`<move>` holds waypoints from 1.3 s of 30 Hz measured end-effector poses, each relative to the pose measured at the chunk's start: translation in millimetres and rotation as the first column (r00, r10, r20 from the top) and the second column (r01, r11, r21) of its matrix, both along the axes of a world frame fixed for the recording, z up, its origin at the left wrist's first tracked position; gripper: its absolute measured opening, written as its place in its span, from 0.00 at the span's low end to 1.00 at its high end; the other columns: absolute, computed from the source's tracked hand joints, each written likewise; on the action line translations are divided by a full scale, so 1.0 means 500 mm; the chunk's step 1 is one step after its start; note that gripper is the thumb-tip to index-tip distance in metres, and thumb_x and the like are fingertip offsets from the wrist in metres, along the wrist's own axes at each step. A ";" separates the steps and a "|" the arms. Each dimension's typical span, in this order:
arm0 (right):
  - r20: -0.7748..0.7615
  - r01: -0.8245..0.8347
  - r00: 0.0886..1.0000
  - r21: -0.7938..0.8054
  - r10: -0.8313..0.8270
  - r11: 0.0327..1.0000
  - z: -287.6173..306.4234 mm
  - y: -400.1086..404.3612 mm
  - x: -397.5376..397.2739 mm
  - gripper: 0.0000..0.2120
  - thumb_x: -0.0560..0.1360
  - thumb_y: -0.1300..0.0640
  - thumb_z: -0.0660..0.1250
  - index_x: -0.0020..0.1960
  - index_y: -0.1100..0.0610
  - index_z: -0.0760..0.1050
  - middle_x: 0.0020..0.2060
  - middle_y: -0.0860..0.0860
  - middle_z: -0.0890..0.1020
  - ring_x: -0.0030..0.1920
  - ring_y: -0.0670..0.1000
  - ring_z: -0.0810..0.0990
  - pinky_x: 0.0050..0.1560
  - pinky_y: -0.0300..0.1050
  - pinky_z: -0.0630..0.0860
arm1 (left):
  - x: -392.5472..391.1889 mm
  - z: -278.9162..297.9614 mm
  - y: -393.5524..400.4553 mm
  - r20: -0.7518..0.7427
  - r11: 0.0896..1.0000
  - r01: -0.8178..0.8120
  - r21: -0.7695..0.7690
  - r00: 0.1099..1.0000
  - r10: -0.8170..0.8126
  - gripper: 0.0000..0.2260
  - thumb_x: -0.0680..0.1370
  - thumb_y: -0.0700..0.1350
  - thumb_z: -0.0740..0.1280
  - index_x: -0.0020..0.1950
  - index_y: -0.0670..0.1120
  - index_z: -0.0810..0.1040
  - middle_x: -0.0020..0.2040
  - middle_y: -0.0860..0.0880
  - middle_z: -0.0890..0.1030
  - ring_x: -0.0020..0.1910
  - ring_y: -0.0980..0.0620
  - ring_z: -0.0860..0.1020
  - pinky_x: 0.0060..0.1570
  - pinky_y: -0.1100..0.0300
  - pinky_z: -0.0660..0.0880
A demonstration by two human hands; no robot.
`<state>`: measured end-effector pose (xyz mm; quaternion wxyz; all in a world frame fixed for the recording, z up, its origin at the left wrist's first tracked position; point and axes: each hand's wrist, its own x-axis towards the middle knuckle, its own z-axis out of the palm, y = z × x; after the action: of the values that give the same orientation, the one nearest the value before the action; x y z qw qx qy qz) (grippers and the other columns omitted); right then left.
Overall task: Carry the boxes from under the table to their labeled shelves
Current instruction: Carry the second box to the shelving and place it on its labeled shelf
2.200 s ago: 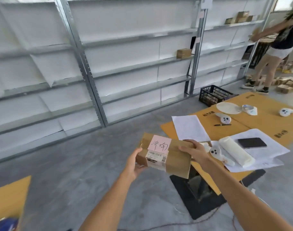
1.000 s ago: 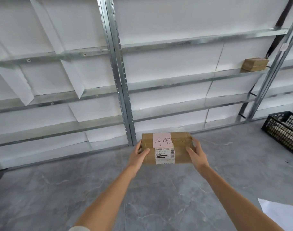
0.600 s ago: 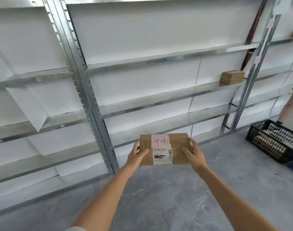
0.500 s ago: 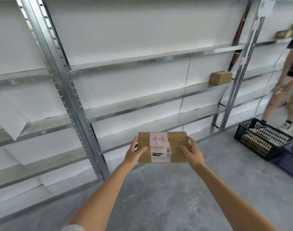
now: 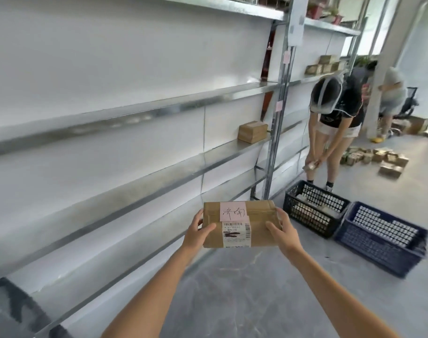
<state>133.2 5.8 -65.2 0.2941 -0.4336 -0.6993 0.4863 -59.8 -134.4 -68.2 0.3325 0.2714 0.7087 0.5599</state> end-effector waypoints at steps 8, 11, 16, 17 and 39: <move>-0.004 0.108 0.994 -0.012 -0.108 0.994 -0.001 0.268 -0.063 0.26 0.75 0.55 0.64 0.71 0.49 0.61 0.65 0.56 0.75 0.62 0.56 0.74 0.59 0.51 0.72 | -0.091 -0.002 0.302 -0.012 0.996 0.090 -0.016 0.996 -0.090 0.30 0.76 0.49 0.67 0.75 0.56 0.58 0.72 0.45 0.68 0.66 0.44 0.71 0.63 0.45 0.72; -0.013 0.126 0.992 -0.024 -0.126 0.992 -0.012 0.377 -0.083 0.26 0.75 0.55 0.64 0.71 0.49 0.61 0.64 0.57 0.75 0.61 0.55 0.73 0.58 0.52 0.73 | -0.112 -0.005 0.419 -0.008 0.995 0.095 -0.022 0.995 -0.096 0.29 0.76 0.48 0.67 0.74 0.55 0.59 0.70 0.45 0.69 0.65 0.44 0.72 0.62 0.45 0.73; -0.028 0.100 0.995 -0.021 -0.101 0.995 -0.016 0.583 -0.124 0.26 0.75 0.55 0.64 0.71 0.49 0.61 0.65 0.56 0.73 0.62 0.53 0.72 0.57 0.49 0.72 | -0.147 -0.001 0.620 0.002 0.997 0.071 -0.010 0.997 -0.071 0.29 0.76 0.46 0.67 0.74 0.55 0.60 0.70 0.45 0.70 0.66 0.44 0.71 0.63 0.43 0.72; -0.031 0.094 0.995 -0.018 -0.094 0.995 -0.013 0.627 -0.132 0.26 0.75 0.55 0.64 0.71 0.50 0.61 0.66 0.56 0.73 0.64 0.54 0.72 0.60 0.50 0.71 | -0.154 0.002 0.662 0.006 0.998 0.059 -0.006 0.998 -0.059 0.29 0.76 0.45 0.66 0.74 0.55 0.59 0.70 0.45 0.70 0.66 0.44 0.71 0.63 0.43 0.72; -0.029 -0.049 0.998 0.017 0.049 0.999 0.030 1.450 -0.375 0.24 0.76 0.53 0.64 0.69 0.54 0.62 0.61 0.54 0.76 0.52 0.50 0.74 0.45 0.39 0.73 | -0.351 0.045 1.426 0.007 0.997 -0.057 0.046 0.998 0.057 0.29 0.75 0.48 0.67 0.73 0.58 0.59 0.69 0.47 0.72 0.64 0.46 0.72 0.63 0.46 0.72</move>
<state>-54.3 730.7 -50.1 0.2959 -0.4069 -0.7093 0.4938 -235.5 578.5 -45.7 0.3122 0.2570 0.7020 0.5863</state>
